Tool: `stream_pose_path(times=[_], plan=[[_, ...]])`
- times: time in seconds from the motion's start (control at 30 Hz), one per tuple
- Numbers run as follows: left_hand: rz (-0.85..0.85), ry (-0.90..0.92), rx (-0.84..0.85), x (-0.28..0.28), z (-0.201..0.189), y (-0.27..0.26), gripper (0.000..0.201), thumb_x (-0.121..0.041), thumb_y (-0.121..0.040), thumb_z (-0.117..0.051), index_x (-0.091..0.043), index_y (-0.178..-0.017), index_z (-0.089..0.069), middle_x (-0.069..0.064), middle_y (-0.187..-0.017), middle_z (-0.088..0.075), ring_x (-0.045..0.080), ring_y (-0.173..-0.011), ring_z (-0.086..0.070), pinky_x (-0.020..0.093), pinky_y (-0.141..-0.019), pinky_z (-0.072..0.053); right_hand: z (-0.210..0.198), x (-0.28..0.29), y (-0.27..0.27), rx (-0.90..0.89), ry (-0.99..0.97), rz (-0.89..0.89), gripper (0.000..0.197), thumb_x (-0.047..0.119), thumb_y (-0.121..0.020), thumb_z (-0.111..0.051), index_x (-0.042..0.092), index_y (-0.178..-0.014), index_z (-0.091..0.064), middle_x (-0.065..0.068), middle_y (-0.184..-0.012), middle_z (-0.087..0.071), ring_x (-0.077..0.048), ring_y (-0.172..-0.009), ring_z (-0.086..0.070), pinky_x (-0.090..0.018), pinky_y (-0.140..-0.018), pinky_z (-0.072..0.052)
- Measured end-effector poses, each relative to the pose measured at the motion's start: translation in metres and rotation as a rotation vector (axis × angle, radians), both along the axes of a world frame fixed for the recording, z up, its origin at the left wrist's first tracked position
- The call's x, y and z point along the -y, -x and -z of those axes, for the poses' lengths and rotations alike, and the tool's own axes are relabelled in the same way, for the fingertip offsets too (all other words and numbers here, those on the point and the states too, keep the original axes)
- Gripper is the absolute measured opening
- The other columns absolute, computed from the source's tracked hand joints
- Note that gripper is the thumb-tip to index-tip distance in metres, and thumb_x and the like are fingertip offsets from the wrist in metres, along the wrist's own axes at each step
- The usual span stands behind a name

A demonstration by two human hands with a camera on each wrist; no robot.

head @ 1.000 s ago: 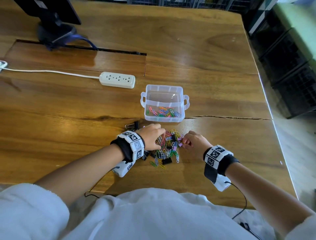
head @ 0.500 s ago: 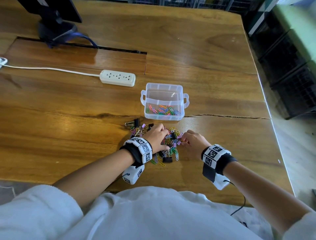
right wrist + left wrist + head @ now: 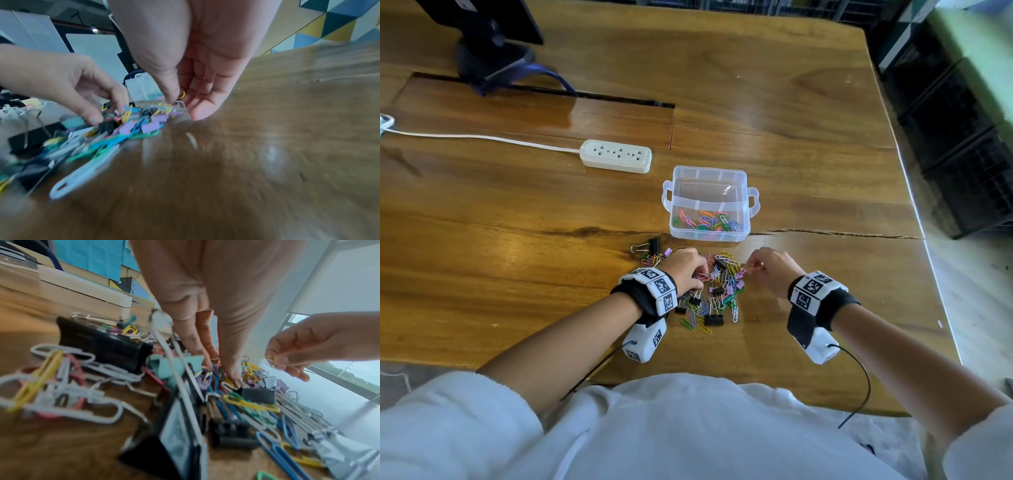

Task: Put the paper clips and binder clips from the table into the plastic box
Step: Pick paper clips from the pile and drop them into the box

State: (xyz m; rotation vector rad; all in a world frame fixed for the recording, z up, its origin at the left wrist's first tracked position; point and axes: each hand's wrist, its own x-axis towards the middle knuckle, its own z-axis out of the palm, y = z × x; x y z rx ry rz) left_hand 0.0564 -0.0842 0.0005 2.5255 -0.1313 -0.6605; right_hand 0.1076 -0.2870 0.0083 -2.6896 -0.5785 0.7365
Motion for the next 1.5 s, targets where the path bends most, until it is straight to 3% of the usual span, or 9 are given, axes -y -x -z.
stream_pose_path(times=[0.2,0.27,0.4,0.63,0.8,0.97,1.17,1.33,1.5], plan=[[0.082,-0.075,-0.035,0.002,-0.005,-0.005,0.025,-0.013,-0.085,-0.063,-0.007,-0.109,-0.062,0.006,-0.097,-0.048,0.026,-0.11,-0.052,0.032,-0.089,-0.042,-0.018,-0.025,-0.038,0.104,-0.09,0.045,0.016,0.017,-0.092,-0.051,0.007,-0.095,-0.064,-0.008,-0.097,-0.063,-0.018,-0.082,-0.055,-0.024,-0.072,-0.04],[0.103,-0.086,-0.034,0.002,-0.007,-0.006,0.025,-0.011,-0.085,-0.062,-0.006,-0.109,-0.062,0.011,-0.104,-0.055,0.026,-0.112,-0.051,0.031,-0.088,-0.042,-0.021,-0.033,-0.049,0.142,-0.12,0.06,0.016,0.016,-0.091,-0.052,0.006,-0.094,-0.064,-0.01,-0.096,-0.065,-0.017,-0.08,-0.054,-0.025,-0.073,-0.042],[0.141,-0.095,-0.003,0.002,-0.011,-0.007,0.011,-0.008,-0.083,-0.062,-0.015,-0.092,-0.064,0.011,-0.102,-0.062,0.022,-0.092,-0.052,0.03,-0.084,-0.043,-0.023,-0.048,-0.063,0.178,-0.118,0.076,0.014,0.016,-0.09,-0.052,0.007,-0.092,-0.063,-0.01,-0.097,-0.066,-0.019,-0.08,-0.054,-0.031,-0.077,-0.047],[0.15,-0.076,0.002,-0.001,-0.013,-0.012,0.012,-0.01,-0.086,-0.062,-0.005,-0.095,-0.068,0.009,-0.103,-0.07,0.024,-0.097,-0.063,0.029,-0.081,-0.046,-0.023,-0.061,-0.07,0.104,0.009,0.053,0.021,0.025,-0.086,-0.06,0.016,-0.103,-0.069,-0.007,-0.106,-0.069,-0.026,-0.1,-0.062,-0.037,-0.086,-0.053],[0.103,-0.021,-0.026,-0.005,-0.013,-0.016,0.014,-0.011,-0.085,-0.066,-0.003,-0.096,-0.068,0.01,-0.103,-0.069,0.025,-0.098,-0.063,0.027,-0.08,-0.044,-0.022,-0.055,-0.065,0.13,-0.087,0.068,0.02,0.021,-0.089,-0.055,0.019,-0.103,-0.069,-0.002,-0.113,-0.066,-0.02,-0.099,-0.062,-0.032,-0.088,-0.051],[0.048,0.025,-0.025,-0.01,-0.016,-0.021,0.019,-0.015,-0.084,-0.068,-0.004,-0.1,-0.068,0.01,-0.106,-0.069,0.024,-0.101,-0.062,0.026,-0.082,-0.044,-0.022,-0.037,-0.047,0.222,-0.168,0.02,0.014,0.016,-0.086,-0.056,0.018,-0.098,-0.062,0.002,-0.089,-0.054,-0.013,-0.076,-0.049,-0.028,-0.071,-0.046],[-0.009,0.073,0.029,-0.015,-0.025,-0.027,0.022,-0.014,-0.082,-0.071,-0.006,-0.102,-0.069,0.009,-0.104,-0.071,0.021,-0.098,-0.064,0.022,-0.079,-0.043,-0.017,-0.014,-0.015,0.141,-0.093,-0.044,0.009,0.011,-0.085,-0.056,0.011,-0.089,-0.064,0.006,-0.079,-0.054,-0.008,-0.066,-0.049,-0.006,-0.057,-0.033],[-0.056,0.11,0.109,-0.017,-0.035,-0.039,0.015,-0.013,-0.082,-0.07,-0.006,-0.095,-0.07,0.009,-0.099,-0.071,0.02,-0.089,-0.063,0.024,-0.079,-0.046,0.004,-0.01,-0.007,-0.008,-0.028,0.024,0.039,0.026,-0.078,-0.07,0.02,-0.115,-0.058,0.002,-0.103,-0.049,-0.012,-0.083,-0.048,-0.02,-0.075,-0.038],[-0.143,0.122,0.211,-0.02,-0.049,-0.062,0.014,-0.01,-0.085,-0.066,-0.005,-0.097,-0.07,0.01,-0.101,-0.071,0.023,-0.095,-0.065,0.028,-0.085,-0.049,0.007,-0.02,-0.006,-0.032,-0.059,0.059,0.051,0.032,-0.072,-0.076,0.023,-0.119,-0.056,0.006,-0.1,-0.041,-0.011,-0.089,-0.045,-0.023,-0.083,-0.04]])
